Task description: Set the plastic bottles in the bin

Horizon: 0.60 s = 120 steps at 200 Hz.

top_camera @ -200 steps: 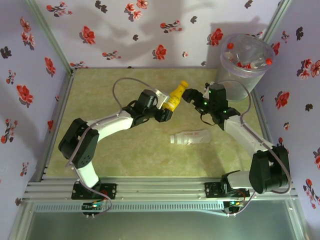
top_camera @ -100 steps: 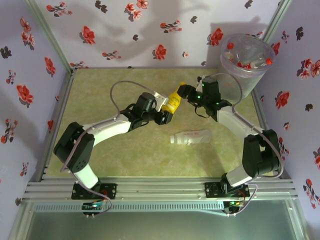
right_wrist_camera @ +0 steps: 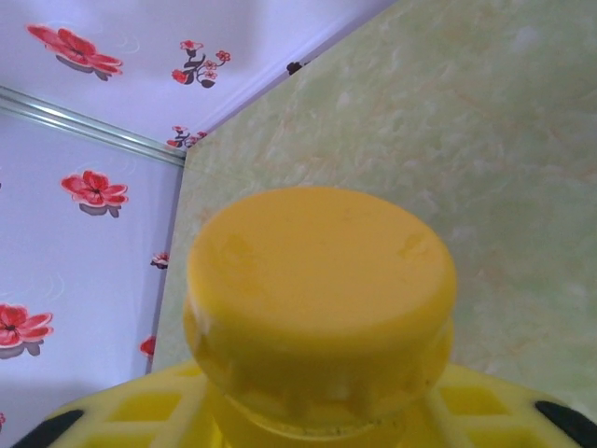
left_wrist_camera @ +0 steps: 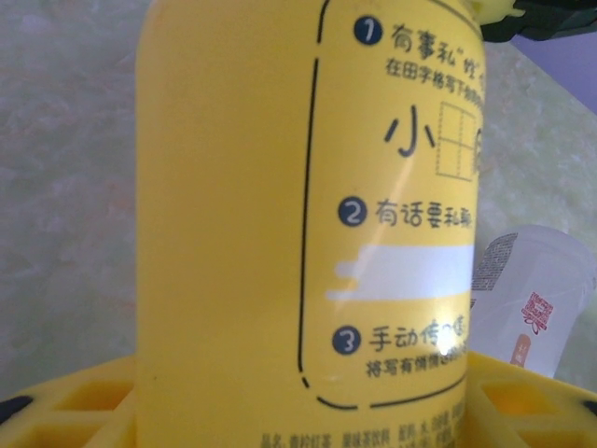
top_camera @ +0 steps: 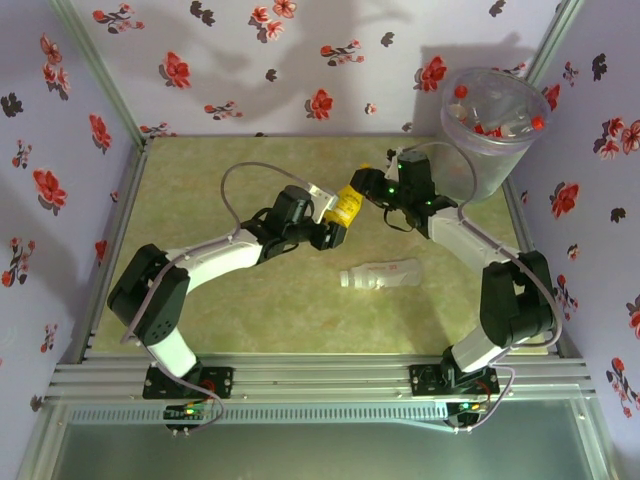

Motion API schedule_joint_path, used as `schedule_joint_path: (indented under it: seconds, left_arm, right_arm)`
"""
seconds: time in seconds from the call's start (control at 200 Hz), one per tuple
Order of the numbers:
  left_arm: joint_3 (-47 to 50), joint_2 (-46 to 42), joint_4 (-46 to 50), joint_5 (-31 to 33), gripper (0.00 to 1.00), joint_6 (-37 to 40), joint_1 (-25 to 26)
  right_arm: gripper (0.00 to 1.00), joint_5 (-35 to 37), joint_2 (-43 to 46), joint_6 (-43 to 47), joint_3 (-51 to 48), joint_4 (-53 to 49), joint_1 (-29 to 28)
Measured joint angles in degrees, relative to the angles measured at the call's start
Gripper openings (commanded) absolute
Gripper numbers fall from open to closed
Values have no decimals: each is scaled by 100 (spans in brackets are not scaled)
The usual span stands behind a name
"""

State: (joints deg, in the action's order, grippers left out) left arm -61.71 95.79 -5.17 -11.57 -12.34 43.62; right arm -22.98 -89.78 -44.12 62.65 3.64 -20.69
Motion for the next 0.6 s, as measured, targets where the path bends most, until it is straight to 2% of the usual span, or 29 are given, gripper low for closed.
schedule_joint_path:
  seconds: [0.135, 0.305, 0.405, 0.48, 0.6]
  left_arm:
    - [0, 0, -28, 2, 57, -26, 0]
    - [0, 0, -42, 0, 84, -81, 0]
    - [0, -11, -46, -15, 95, -105, 0]
    - [0, -42, -46, -31, 99, -105, 0]
    - [9, -212, -42, -42, 100, -118, 0]
  right_arm:
    - [37, 4, 0, 15, 72, -63, -4]
    - [34, 52, 0, 140, 170, -232, -11]
    - [33, 203, 4, 293, 184, -319, -26]
    - [33, 341, 4, 424, 251, -459, -26]
    - [33, 590, 13, 654, 483, -638, 2]
